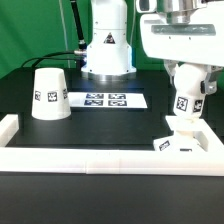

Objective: Assemble lamp

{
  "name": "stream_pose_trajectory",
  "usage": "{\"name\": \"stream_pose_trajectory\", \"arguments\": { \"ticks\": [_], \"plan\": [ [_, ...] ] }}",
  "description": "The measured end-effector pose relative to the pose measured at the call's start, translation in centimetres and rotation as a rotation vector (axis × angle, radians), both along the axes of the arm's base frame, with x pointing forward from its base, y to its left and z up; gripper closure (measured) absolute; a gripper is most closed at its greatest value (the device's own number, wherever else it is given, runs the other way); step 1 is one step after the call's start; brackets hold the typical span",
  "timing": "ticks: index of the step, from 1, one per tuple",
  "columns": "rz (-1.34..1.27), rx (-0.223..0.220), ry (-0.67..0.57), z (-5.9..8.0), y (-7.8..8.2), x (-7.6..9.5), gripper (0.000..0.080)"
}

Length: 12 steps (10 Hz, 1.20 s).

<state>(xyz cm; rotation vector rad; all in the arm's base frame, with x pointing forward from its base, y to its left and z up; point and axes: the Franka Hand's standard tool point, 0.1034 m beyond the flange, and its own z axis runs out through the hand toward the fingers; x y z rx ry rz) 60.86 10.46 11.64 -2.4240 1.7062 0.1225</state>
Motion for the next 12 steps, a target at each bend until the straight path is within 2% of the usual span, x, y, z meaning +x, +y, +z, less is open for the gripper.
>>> {"name": "stream_pose_trajectory", "arguments": {
  "ticks": [3,4,6,8,12],
  "plan": [
    [-0.065,0.011,0.012,-0.04,0.24,-0.02,0.0220],
    [-0.052,0.011,0.010,-0.05,0.24,-0.02,0.0118],
    [-0.002,0.005,0.009,-0.08,0.26,-0.15,0.0103],
    [0.307,-0.036,-0.014,-0.04,0.34,-0.39,0.0101],
    [0.694,-0.048,-0.081,-0.07,0.14,-0.38,0.0101]
  ]
}}
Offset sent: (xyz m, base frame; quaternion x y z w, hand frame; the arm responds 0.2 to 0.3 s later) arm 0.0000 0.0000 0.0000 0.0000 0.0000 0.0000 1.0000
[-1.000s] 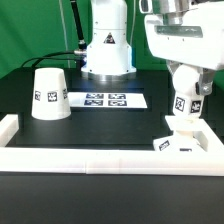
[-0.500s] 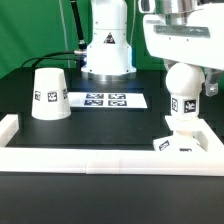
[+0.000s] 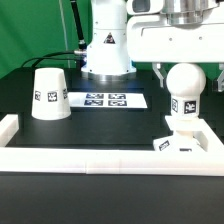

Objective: Assemble lamp

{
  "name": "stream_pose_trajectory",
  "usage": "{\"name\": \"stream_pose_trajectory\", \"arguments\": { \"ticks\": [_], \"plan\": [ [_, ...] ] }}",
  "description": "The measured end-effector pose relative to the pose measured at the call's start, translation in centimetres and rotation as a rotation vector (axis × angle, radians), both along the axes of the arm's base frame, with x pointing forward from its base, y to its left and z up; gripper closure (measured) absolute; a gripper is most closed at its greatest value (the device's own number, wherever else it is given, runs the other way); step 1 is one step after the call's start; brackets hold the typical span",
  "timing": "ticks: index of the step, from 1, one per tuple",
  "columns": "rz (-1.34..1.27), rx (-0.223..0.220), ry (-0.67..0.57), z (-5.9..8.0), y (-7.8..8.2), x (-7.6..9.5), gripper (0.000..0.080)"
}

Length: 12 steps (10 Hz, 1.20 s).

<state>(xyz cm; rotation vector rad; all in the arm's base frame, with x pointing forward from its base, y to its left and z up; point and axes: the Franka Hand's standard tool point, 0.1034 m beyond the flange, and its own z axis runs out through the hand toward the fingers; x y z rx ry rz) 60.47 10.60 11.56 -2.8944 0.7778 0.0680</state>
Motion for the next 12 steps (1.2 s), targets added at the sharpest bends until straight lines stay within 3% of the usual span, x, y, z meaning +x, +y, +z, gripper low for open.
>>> {"name": "stream_pose_trajectory", "arguments": {
  "ticks": [5,8,9,12],
  "plan": [
    [0.394,0.002,-0.062,-0.08,-0.79,0.15,0.0101],
    [0.504,0.003,-0.079,-0.10,-0.87,0.16,0.0101],
    [0.499,0.003,-0.079,-0.10,-0.86,0.16,0.0227],
    [0.471,0.003,-0.075,-0.10,-0.86,0.16,0.0223]
  ]
}}
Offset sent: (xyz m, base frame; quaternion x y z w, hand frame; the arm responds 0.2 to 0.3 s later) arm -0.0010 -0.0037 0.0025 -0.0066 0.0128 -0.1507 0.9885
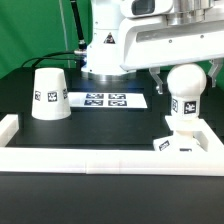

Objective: Assemble lamp

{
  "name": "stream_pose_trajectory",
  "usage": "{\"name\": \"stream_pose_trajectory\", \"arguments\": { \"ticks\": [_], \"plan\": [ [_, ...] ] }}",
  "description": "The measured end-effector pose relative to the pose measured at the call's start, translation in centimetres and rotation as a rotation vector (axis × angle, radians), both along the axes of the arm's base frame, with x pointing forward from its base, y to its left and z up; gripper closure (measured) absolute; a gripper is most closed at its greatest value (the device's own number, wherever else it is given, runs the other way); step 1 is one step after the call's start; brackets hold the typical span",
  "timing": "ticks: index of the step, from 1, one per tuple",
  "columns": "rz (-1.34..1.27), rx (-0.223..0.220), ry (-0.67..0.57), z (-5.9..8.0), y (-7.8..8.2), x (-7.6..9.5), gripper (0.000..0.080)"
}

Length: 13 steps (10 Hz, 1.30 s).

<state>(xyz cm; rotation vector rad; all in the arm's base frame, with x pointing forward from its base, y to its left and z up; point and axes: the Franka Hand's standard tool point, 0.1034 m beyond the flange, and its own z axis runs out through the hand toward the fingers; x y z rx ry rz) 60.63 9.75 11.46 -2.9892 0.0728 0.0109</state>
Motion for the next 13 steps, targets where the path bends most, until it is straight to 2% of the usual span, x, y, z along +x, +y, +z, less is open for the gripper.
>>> {"name": "stream_pose_trajectory", "arguments": {
  "ticks": [2,6,8,11,13],
  "plan": [
    [-0.023,0.001,0.003,0.00,0.02,0.00,0.0223],
    [-0.508,0.018,0.043,-0.09,0.25,-0.17,0.0222],
    [-0.772,0.044,0.093,-0.12,0.57,-0.18,0.0220],
    [-1.074,0.083,0.165,-0.13,0.69,0.12,0.0220],
    [-1.230,0.088,0.213,-0.11,0.52,0.39,0.0220]
  ]
}}
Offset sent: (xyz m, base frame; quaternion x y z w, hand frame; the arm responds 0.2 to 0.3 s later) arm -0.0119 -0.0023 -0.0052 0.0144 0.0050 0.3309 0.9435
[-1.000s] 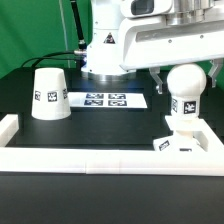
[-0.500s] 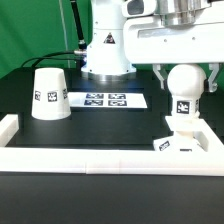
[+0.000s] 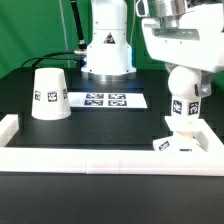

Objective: Assemble lamp

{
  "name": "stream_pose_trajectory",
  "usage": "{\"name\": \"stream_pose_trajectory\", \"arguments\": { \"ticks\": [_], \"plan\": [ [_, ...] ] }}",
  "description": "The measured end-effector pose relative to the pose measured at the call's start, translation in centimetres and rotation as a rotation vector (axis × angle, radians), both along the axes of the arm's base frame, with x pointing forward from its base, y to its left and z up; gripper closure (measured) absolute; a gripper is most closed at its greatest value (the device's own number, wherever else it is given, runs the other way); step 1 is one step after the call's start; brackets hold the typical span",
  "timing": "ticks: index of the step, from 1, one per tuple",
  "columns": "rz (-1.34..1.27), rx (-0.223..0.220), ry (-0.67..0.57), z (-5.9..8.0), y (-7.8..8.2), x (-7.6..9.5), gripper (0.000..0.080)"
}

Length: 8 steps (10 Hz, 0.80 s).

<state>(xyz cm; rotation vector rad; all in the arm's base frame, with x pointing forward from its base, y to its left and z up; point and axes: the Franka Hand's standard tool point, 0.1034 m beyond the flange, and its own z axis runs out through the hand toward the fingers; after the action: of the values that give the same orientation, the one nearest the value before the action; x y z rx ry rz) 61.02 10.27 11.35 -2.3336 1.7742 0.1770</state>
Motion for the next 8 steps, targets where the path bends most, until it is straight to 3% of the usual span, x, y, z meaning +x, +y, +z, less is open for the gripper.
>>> {"name": "stream_pose_trajectory", "arguments": {
  "ticks": [4,5,8],
  "plan": [
    [-0.101,0.005,0.028,0.03,0.03,0.09,0.0220],
    [-0.133,0.007,0.035,0.04,0.13,0.10,0.0165],
    [0.008,0.004,0.016,0.14,0.26,-0.03,0.0102]
  ]
}}
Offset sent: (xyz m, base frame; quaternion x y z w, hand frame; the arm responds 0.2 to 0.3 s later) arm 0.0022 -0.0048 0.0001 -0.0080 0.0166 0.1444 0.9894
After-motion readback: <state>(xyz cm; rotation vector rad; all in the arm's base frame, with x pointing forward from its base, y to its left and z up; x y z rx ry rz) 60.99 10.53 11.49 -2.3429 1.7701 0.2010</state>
